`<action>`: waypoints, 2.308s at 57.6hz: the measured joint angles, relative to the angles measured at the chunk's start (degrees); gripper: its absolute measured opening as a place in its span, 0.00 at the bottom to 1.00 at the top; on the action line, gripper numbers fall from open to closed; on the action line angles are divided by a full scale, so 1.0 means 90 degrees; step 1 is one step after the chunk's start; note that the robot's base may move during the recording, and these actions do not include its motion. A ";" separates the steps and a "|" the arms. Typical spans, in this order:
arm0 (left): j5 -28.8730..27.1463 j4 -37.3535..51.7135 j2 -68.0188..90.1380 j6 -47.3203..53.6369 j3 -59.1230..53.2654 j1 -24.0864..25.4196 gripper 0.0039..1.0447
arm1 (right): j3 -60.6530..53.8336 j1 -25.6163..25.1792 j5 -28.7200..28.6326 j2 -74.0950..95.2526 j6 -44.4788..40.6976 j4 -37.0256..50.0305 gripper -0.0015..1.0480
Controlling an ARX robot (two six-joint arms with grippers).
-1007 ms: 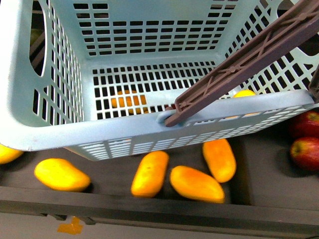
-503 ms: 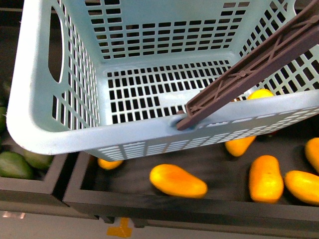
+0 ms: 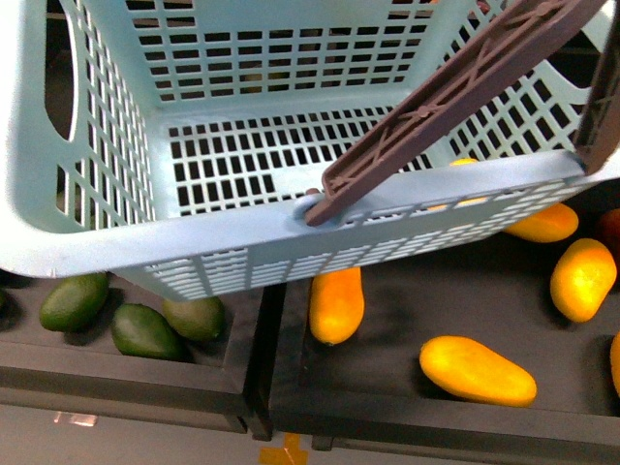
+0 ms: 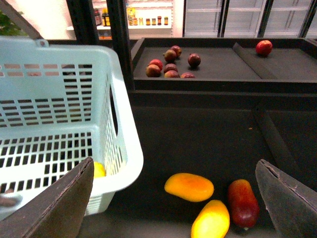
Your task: Pick lemon and mango into basket
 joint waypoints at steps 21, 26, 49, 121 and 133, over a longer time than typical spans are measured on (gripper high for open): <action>0.0131 0.0000 0.0000 -0.0039 0.0000 -0.0087 0.27 | 0.1877 -0.1962 0.0486 0.3259 0.2125 -0.1656 0.92; 0.0083 0.0000 0.0000 -0.0034 0.0000 -0.0087 0.27 | 0.2341 -0.2239 0.0223 0.4464 0.2307 -0.1345 0.92; 0.0032 0.0000 0.0000 -0.0015 0.0000 -0.0080 0.27 | 0.4277 -0.1909 0.0449 0.8726 0.2225 -0.0542 0.92; 0.0039 0.0000 0.0000 -0.0019 0.0000 -0.0078 0.27 | 0.7123 -0.1052 0.1069 1.2743 0.3808 -0.1137 0.90; 0.0036 0.0000 0.0000 -0.0019 0.0000 -0.0078 0.27 | 0.7184 -0.1054 0.1144 1.2879 0.3844 -0.1166 0.61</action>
